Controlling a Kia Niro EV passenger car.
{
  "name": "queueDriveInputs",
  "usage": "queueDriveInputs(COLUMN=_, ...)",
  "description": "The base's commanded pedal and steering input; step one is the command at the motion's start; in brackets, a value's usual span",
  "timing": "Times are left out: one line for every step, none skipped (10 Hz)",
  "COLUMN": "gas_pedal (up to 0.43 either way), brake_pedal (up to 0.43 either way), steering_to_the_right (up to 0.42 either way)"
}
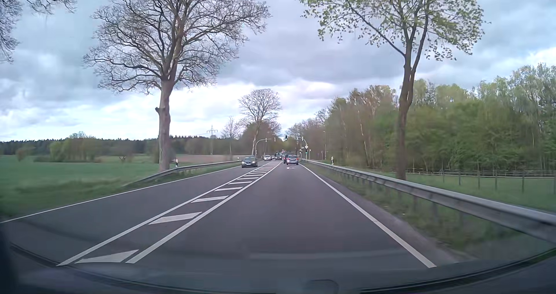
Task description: Follow the waypoints while adhering to traffic rules and regulations
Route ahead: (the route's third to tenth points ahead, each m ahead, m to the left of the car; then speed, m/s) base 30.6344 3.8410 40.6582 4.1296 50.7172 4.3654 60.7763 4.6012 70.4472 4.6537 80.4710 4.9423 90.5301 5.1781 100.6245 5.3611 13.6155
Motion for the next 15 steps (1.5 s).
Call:
queueDriveInputs(gas_pedal=0.000, brake_pedal=0.262, steering_to_the_right=-0.006)
queueDriveInputs(gas_pedal=0.000, brake_pedal=0.268, steering_to_the_right=-0.006)
queueDriveInputs(gas_pedal=0.000, brake_pedal=0.274, steering_to_the_right=-0.006)
queueDriveInputs(gas_pedal=0.000, brake_pedal=0.274, steering_to_the_right=-0.006)
queueDriveInputs(gas_pedal=0.000, brake_pedal=0.274, steering_to_the_right=-0.006)
queueDriveInputs(gas_pedal=0.000, brake_pedal=0.274, steering_to_the_right=-0.006)
queueDriveInputs(gas_pedal=0.000, brake_pedal=0.274, steering_to_the_right=-0.006)
queueDriveInputs(gas_pedal=0.000, brake_pedal=0.274, steering_to_the_right=-0.006)
queueDriveInputs(gas_pedal=0.000, brake_pedal=0.274, steering_to_the_right=-0.006)
queueDriveInputs(gas_pedal=0.000, brake_pedal=0.274, steering_to_the_right=-0.006)
queueDriveInputs(gas_pedal=0.000, brake_pedal=0.274, steering_to_the_right=-0.006)
queueDriveInputs(gas_pedal=0.000, brake_pedal=0.268, steering_to_the_right=-0.006)
queueDriveInputs(gas_pedal=0.000, brake_pedal=0.268, steering_to_the_right=-0.006)
queueDriveInputs(gas_pedal=0.000, brake_pedal=0.268, steering_to_the_right=-0.006)
queueDriveInputs(gas_pedal=0.000, brake_pedal=0.256, steering_to_the_right=-0.006)
